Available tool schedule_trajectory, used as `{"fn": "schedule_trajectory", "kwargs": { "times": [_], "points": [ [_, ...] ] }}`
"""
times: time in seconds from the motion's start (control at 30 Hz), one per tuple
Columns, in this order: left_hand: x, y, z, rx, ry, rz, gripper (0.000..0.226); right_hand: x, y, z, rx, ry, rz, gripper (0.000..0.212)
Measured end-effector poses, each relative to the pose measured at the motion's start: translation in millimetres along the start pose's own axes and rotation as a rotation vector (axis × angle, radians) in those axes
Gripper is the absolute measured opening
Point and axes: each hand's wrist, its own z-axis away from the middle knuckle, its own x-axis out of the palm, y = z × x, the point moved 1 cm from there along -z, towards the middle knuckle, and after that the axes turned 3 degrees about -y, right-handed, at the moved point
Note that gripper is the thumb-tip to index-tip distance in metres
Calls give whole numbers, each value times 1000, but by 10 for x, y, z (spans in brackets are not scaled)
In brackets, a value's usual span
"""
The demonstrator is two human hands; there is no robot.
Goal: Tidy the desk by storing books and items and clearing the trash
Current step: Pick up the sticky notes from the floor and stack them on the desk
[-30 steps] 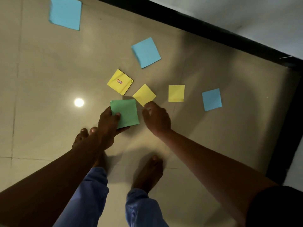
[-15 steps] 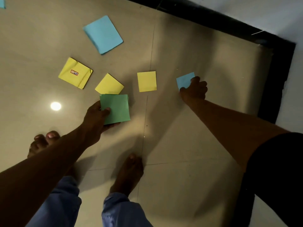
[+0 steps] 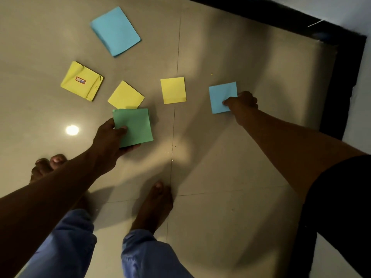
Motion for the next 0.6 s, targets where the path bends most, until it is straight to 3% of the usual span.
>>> {"fn": "schedule_trajectory", "kwargs": {
  "times": [0.13,0.23,0.5,0.6],
  "points": [
    [6,-18,52,-13,1,34,39,-48,58,178,-5,-6,-404,30],
    [21,5,132,-25,8,67,38,-92,70,506,58,-98,-727,22],
    [12,247,315,8,-18,113,36,404,-171,1616,-138,-545,-755,19],
    [-60,341,402,17,-5,147,35,688,-403,1940,-187,-630,-751,23]
  ]
}}
